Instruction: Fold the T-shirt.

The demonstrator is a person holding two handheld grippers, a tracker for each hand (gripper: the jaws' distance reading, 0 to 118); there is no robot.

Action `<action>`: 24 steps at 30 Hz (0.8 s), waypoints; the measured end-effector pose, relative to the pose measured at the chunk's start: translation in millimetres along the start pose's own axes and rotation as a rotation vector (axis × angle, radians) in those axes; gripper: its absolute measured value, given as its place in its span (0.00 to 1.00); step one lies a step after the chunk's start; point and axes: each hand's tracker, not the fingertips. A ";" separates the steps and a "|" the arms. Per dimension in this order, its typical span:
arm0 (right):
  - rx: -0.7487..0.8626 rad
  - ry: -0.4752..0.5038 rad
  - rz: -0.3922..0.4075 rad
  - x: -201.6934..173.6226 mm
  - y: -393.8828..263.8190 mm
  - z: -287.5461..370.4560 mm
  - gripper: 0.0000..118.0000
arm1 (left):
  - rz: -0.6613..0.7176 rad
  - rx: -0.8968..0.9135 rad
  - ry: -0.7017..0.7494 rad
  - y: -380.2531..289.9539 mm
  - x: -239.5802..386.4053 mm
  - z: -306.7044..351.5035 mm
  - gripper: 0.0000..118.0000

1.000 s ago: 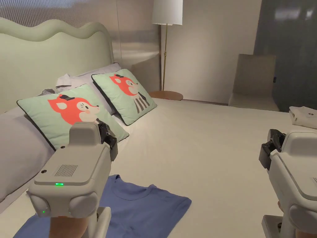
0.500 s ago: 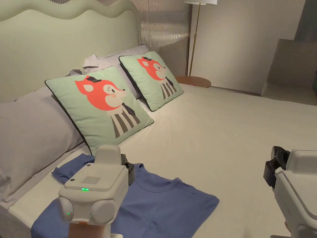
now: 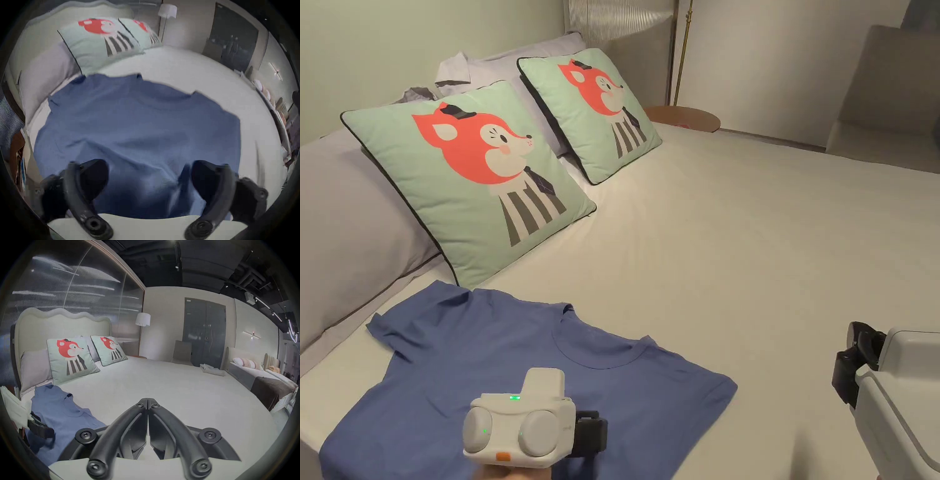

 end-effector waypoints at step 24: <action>0.112 -0.090 -0.080 56.1 26.4 68.9 0.01 | 0.024 0.531 -0.219 56.7 37.4 198.2 0.01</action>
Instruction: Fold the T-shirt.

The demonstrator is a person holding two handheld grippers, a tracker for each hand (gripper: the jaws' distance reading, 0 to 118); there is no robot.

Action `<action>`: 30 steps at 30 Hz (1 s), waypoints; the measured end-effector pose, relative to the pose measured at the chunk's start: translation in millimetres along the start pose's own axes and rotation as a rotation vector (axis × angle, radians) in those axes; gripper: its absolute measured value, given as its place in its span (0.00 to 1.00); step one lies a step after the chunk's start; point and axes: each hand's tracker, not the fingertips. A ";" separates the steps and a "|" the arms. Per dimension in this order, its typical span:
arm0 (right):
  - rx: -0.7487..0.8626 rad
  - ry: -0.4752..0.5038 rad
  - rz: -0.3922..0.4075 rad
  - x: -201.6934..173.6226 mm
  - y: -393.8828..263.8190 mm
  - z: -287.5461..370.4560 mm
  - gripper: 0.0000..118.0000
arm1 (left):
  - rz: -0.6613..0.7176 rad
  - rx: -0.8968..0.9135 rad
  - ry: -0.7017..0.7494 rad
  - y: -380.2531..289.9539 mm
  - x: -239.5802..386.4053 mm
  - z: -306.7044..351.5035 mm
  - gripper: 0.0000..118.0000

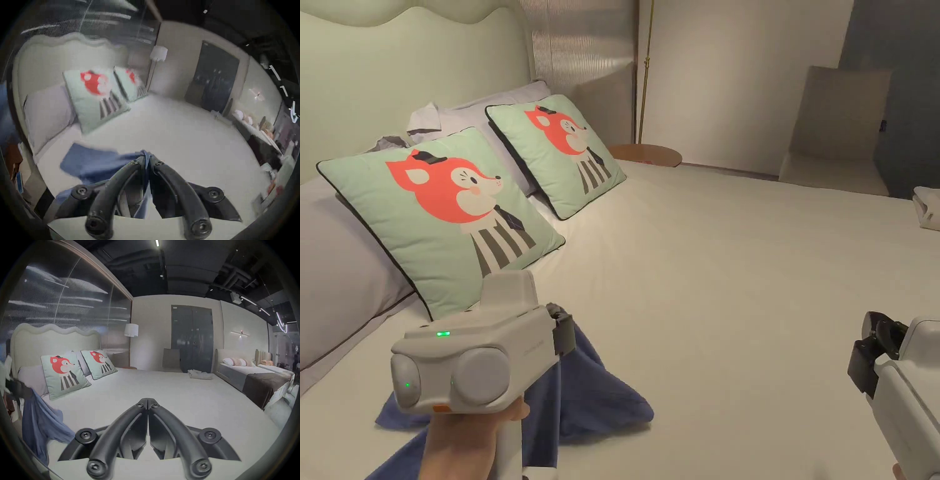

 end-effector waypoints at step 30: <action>0.055 -0.389 -0.080 175.3 -14.7 152.2 0.01 | -0.329 -0.539 -0.641 -218.6 307.9 -56.7 0.01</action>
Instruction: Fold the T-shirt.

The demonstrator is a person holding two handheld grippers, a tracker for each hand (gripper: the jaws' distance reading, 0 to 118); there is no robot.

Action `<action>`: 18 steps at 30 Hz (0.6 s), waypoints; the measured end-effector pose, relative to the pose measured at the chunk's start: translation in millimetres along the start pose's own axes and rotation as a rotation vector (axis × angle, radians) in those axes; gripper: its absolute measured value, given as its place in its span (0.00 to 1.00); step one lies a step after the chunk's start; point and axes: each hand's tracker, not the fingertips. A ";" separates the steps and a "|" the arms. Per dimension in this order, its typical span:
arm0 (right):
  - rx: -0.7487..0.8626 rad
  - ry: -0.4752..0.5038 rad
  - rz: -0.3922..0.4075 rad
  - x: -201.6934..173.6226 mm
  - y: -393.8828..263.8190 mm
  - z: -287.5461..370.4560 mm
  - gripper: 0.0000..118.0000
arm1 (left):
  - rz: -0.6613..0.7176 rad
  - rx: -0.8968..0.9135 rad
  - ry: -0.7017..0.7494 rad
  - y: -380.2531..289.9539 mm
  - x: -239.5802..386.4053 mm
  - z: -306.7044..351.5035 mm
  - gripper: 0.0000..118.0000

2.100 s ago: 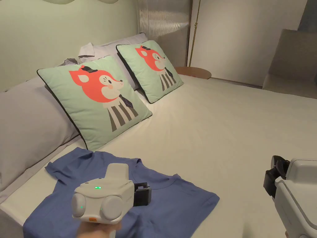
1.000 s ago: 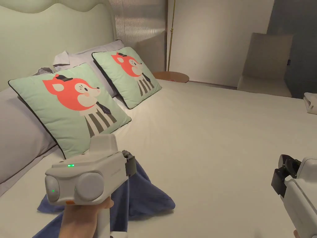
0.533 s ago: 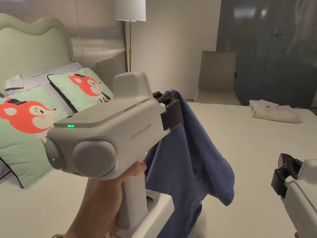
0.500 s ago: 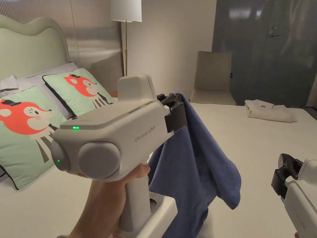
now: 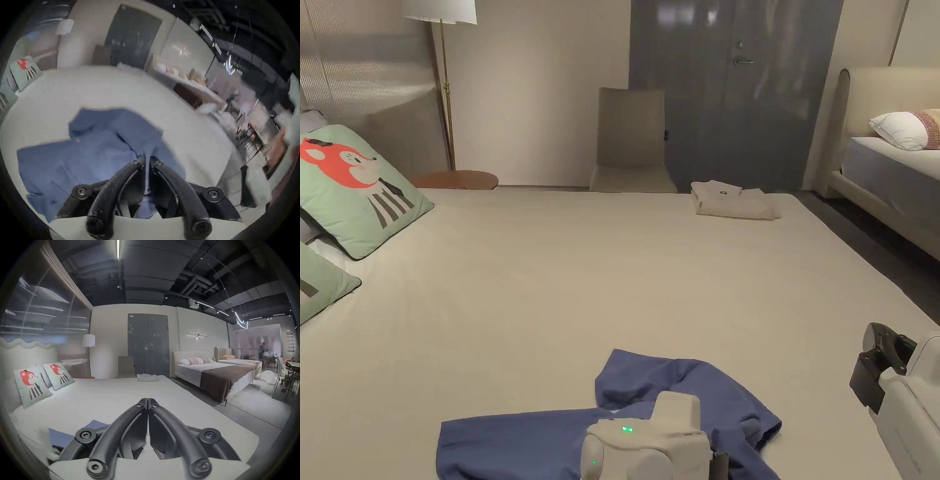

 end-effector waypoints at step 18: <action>-0.012 0.028 -0.011 -5.1 -9.8 0.4 0.01 | -0.034 0.514 0.268 20.3 -54.3 138.7 0.87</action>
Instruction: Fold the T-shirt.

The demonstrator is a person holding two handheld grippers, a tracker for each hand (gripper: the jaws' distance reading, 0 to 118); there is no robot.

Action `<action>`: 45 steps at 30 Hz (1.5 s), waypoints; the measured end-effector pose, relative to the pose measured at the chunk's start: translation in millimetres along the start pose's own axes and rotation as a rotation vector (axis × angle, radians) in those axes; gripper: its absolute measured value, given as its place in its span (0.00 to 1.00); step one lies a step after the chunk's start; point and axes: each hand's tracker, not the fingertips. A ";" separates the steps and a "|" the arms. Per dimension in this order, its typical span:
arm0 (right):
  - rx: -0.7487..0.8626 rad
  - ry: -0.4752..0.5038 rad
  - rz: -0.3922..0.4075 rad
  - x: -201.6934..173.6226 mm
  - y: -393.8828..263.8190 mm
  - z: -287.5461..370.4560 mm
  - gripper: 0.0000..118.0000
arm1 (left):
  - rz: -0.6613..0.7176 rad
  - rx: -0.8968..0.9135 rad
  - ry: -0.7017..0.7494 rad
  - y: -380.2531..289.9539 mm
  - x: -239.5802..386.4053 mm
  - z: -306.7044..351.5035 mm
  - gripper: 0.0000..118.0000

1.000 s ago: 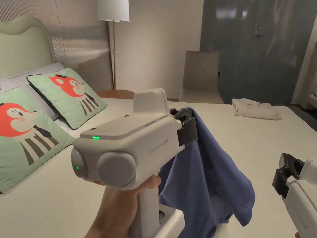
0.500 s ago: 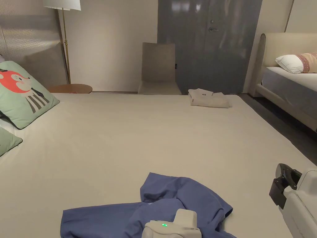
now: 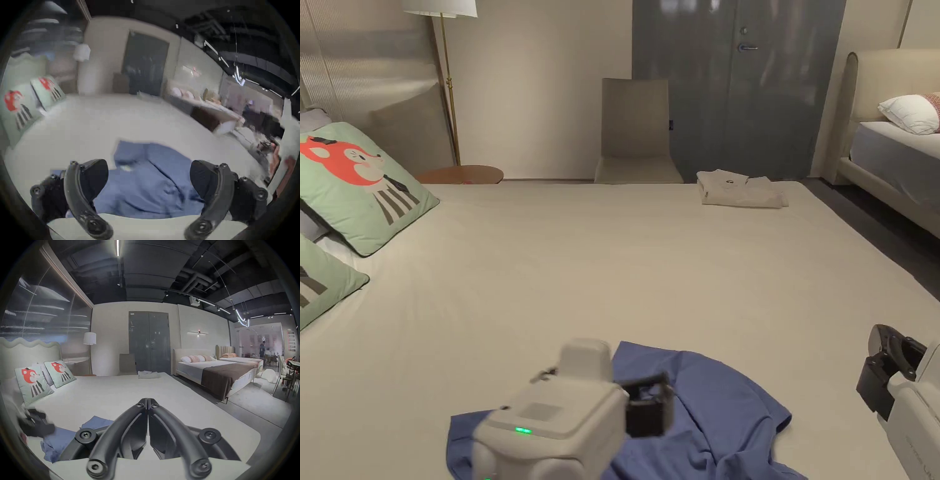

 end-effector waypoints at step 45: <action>-0.309 0.050 0.034 3.7 -74.2 -6.9 0.44 | 0.154 -0.436 0.159 -125.0 -93.0 1.1 0.14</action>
